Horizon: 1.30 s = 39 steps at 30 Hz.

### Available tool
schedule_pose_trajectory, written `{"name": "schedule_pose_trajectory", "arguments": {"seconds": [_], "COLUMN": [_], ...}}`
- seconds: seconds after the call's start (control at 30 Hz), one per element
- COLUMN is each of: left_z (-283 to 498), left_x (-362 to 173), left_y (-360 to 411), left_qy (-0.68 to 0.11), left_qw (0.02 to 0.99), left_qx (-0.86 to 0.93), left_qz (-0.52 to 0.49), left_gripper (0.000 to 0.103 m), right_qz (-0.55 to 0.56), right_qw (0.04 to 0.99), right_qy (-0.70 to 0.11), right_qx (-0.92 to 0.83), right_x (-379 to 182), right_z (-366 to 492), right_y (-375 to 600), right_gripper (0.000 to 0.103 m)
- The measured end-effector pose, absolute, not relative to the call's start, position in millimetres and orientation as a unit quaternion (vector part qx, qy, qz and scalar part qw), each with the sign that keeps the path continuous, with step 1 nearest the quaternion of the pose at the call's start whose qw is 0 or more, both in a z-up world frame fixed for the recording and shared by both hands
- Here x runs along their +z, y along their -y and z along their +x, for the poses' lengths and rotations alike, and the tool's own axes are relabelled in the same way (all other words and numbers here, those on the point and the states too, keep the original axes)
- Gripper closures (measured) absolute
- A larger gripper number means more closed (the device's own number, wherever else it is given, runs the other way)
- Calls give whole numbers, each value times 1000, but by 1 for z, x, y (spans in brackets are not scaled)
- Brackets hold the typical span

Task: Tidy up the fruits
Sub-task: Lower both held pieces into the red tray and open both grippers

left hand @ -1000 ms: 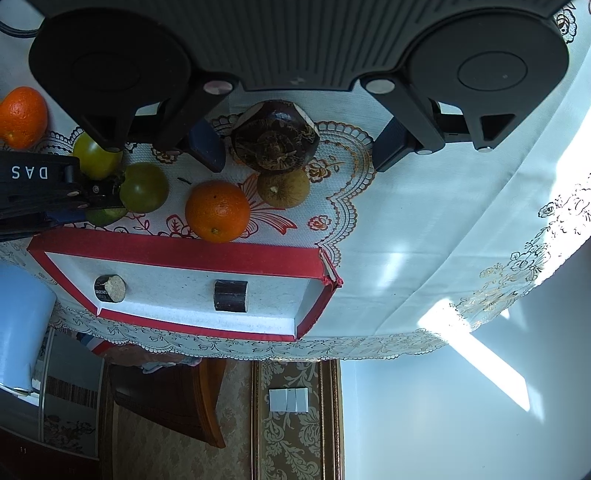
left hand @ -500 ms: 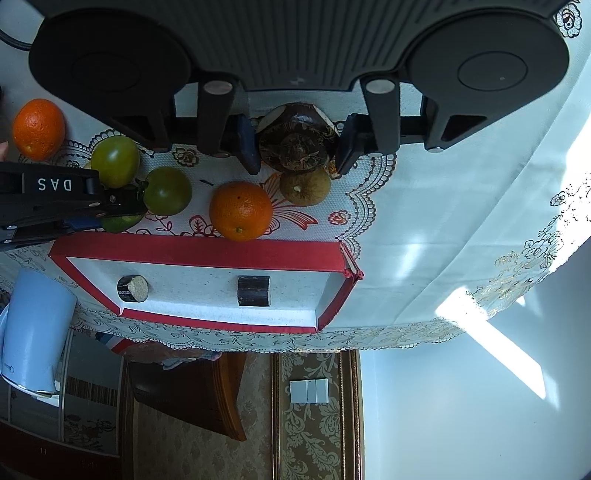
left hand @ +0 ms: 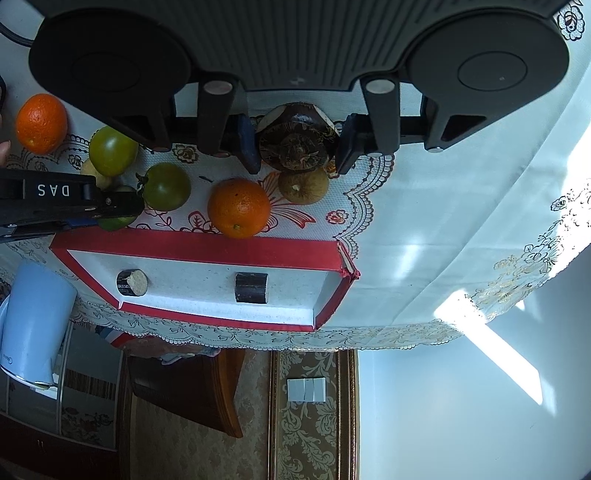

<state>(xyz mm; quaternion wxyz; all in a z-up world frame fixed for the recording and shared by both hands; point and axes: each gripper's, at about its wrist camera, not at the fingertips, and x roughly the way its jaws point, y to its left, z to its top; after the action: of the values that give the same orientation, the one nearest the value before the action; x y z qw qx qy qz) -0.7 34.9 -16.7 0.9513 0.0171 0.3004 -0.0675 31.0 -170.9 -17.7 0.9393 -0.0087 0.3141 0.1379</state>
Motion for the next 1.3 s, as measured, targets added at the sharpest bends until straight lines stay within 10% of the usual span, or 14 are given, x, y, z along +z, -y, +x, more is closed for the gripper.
{"name": "schedule_pose_trajectory", "arguments": {"seconds": [1.3], "left_z": [46], "left_x": [29], "left_y": [3], "left_qy": [-279], "left_qw": [955], "left_qx": [-101], "left_qz": [3], "left_gripper": [59], "right_qz": [21], "right_qw": [969], "right_qy": [-243], "right_qx": [47], "right_x": [11], "right_z": [48], "right_y": [210], "right_gripper": [76]}}
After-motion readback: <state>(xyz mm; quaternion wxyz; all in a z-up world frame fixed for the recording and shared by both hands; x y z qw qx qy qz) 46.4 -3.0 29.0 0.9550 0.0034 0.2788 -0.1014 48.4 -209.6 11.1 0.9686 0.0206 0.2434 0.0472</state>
